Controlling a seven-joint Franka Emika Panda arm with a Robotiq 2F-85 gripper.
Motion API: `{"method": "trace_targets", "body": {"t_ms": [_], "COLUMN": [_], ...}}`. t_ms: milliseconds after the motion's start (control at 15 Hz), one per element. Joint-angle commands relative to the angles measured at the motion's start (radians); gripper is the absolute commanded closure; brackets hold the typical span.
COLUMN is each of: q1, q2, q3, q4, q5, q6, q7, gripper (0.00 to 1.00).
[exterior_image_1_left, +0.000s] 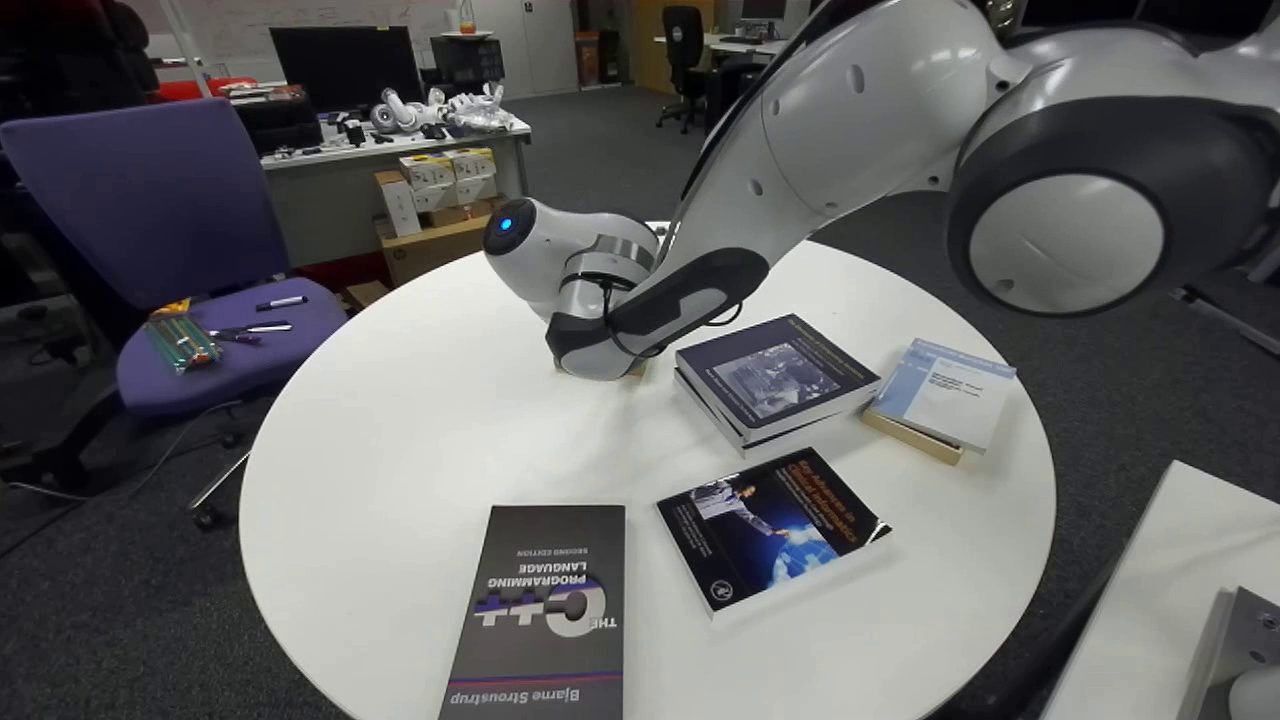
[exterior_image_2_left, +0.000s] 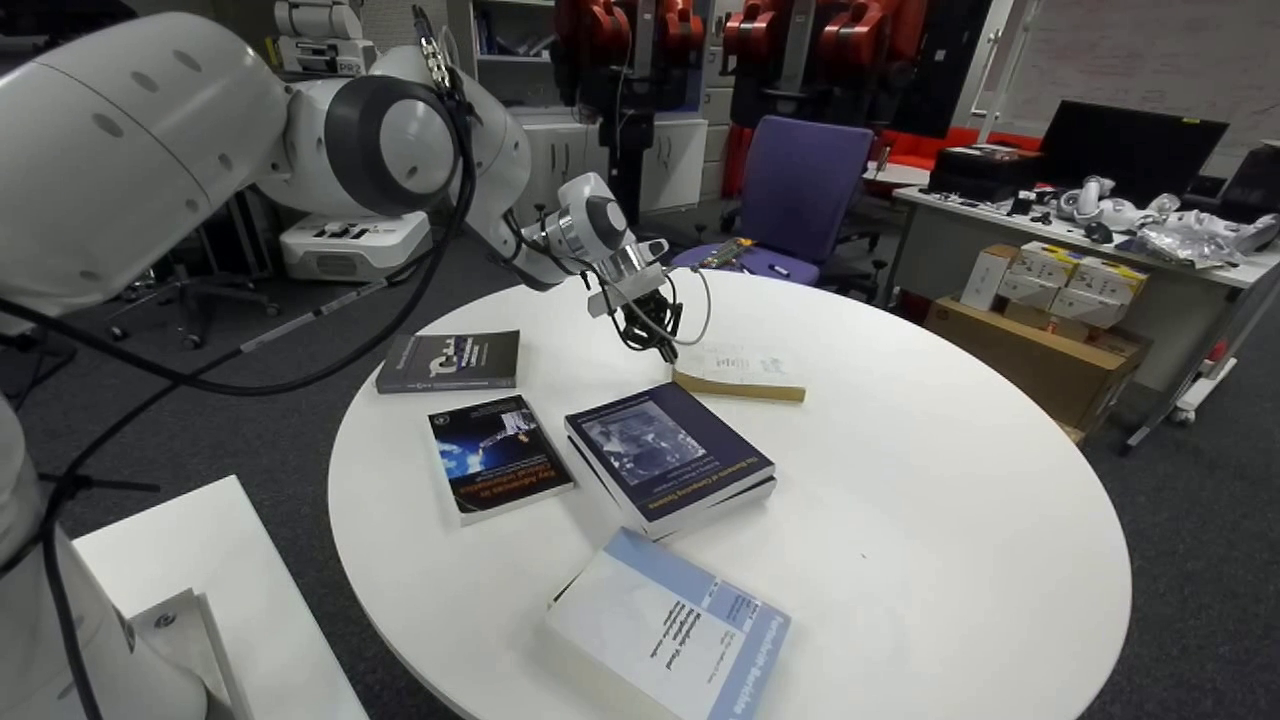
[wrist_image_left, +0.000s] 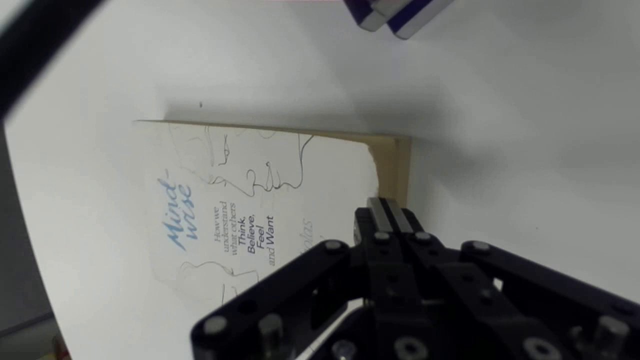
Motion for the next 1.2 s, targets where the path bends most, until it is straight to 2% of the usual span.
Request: {"method": "trace_targets", "body": {"t_ms": [0,267,533,600,667,733,1000,1133], "q1": [0.062,0.112,0.124,0.117,0.105,0.095,0.06,0.028], "q2": [-0.023,-0.025,-0.023,-0.023,-0.024,-0.027,-0.029,-0.023], "q3": [-0.062,-0.108,-0.124,-0.116,-0.102,-0.09,-0.059,-0.02], "q4": [-0.026,-0.039,-0.043,-0.043,-0.044,-0.048,-0.055,-0.044], "q5": [-0.136,-0.22,-0.251,-0.241,-0.221,-0.204,-0.142,-0.157], "q6": [0.022,0.038,0.054,0.053,0.049,0.051,0.058,0.045], "q7": [0.028,0.052,0.079,0.086,0.081,0.086,0.1,0.114], "gripper": [1.0,1.0,1.0,0.74,0.72,0.65,0.34,0.19]}}
